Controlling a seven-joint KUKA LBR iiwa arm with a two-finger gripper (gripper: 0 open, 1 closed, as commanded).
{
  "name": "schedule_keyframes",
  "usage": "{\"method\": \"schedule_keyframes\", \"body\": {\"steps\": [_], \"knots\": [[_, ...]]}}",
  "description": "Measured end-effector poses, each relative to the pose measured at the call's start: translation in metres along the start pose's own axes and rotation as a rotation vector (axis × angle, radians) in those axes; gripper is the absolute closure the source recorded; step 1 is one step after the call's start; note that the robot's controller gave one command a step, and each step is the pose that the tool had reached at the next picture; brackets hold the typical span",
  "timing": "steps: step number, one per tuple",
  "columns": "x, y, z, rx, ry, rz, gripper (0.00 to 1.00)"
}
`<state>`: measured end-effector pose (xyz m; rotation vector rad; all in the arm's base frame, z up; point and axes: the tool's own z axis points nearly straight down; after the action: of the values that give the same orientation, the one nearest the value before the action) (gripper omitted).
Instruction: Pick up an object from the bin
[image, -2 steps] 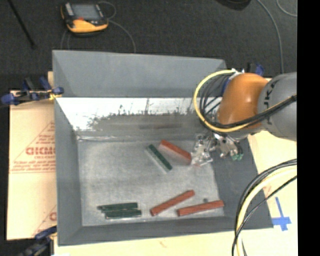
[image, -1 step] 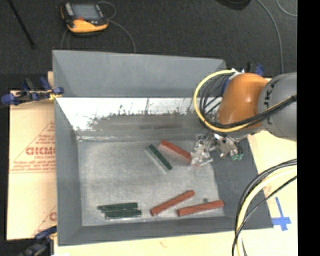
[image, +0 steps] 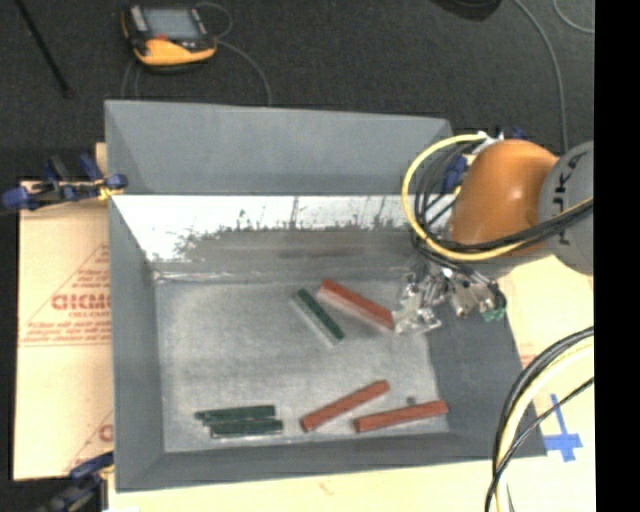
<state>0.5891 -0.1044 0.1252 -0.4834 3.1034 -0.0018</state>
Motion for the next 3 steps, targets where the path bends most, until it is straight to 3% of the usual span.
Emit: {"method": "schedule_keyframes", "body": {"steps": [1,2,3], "knots": [[0.001,-0.007,-0.058,0.0,0.001,-0.021,1.0],[0.021,-0.008,0.042,0.005,-0.01,-0.156,0.0],[0.019,-0.008,0.042,0.008,-0.019,-0.162,0.0]]}}
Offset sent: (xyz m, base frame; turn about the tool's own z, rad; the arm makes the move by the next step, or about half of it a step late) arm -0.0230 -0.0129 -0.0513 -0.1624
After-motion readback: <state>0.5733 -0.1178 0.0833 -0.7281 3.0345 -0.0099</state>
